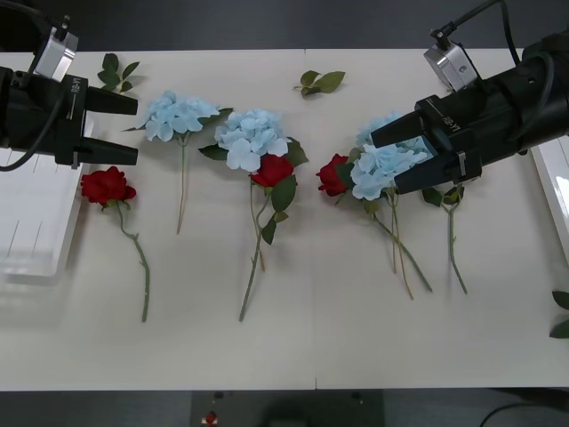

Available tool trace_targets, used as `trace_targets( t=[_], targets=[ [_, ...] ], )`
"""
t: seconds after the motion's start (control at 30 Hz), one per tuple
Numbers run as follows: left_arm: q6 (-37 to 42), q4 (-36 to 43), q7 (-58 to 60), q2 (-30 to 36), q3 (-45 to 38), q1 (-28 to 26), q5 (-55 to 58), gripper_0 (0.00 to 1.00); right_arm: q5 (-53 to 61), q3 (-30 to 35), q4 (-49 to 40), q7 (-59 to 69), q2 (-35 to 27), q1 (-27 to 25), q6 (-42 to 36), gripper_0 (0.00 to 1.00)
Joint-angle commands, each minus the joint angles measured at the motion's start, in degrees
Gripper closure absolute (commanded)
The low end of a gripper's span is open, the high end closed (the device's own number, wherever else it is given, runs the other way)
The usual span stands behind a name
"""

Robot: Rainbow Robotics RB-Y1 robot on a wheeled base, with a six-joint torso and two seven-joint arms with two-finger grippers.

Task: Put the red flowers into the right box and the blue flowers into the left box

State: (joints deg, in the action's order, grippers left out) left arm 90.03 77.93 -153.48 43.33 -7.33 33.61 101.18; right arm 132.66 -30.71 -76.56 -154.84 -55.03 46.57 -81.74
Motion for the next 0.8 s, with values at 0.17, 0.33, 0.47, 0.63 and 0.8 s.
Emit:
trace_targets(
  t=[0.17,0.33,0.47,0.63,0.8],
  targets=[
    [-3.02,2.13,-1.52,2.11,0.48,0.84,1.83,0.0,-3.02,-2.86,1.15,-0.16,2.56,-2.71,-0.26,0.0],
    [-4.16,3.8,-1.52,2.2,0.65,0.84,-1.86,0.0,-6.8,-0.75,3.61,-0.16,2.47,0.54,-3.51,0.0],
    [-6.1,5.3,-1.52,2.2,1.97,0.76,-5.38,0.0,-11.19,2.15,7.74,9.56,3.26,3.71,-9.49,0.0],
    [-9.0,5.83,5.21,2.11,5.66,0.23,-7.93,0.0,-18.13,7.25,9.94,30.48,4.93,6.69,-17.13,0.0],
    [-13.13,8.81,15.14,2.11,7.69,-2.32,-10.92,0.0,-26.31,11.2,8.27,50.52,4.93,7.22,-21.0,0.0]
  ],
)
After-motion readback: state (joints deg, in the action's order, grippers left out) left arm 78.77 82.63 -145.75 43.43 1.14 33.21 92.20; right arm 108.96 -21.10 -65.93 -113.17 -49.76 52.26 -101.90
